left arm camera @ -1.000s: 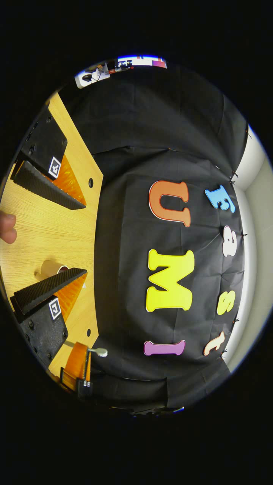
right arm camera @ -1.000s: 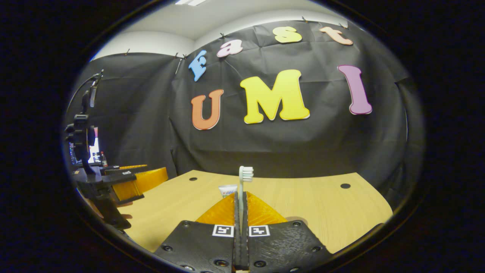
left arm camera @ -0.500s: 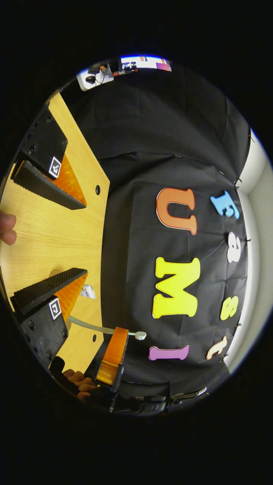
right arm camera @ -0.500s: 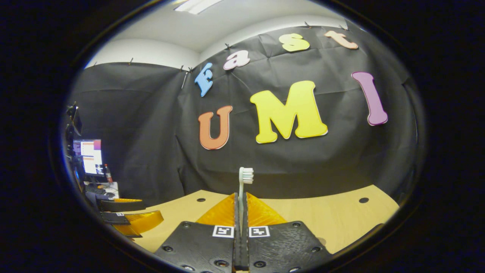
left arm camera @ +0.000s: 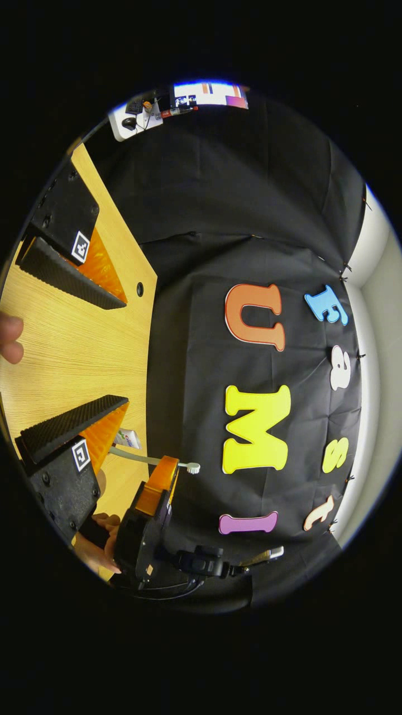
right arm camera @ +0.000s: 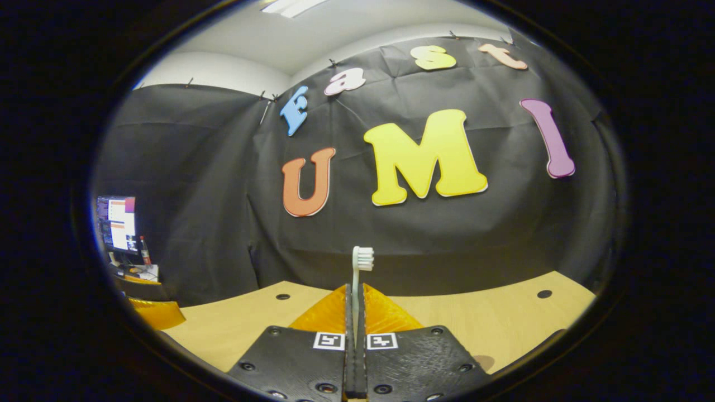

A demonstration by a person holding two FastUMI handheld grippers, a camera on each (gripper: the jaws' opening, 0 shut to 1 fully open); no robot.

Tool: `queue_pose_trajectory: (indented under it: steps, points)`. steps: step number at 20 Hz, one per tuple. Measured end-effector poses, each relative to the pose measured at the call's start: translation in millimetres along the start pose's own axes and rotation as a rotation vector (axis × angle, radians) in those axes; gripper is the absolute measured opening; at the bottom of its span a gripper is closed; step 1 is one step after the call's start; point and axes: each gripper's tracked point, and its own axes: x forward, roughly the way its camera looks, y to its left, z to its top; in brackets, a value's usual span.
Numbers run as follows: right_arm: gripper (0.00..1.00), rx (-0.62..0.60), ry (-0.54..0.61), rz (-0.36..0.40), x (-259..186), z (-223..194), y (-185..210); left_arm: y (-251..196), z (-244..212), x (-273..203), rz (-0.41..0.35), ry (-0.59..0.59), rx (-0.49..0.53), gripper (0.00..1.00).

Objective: Put the toothbrush and toothpaste on the desktop into the cup, then pick up the cup and place it on the coaster on the desktop.

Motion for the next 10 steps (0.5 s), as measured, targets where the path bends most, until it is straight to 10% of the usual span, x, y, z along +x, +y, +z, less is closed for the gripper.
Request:
queue_pose_trajectory:
  steps: [10]
  points:
    - [0.1,-0.021,0.074,0.003,6,-29,5,7,-14,5,0.014,0.044,-0.017,0.98]
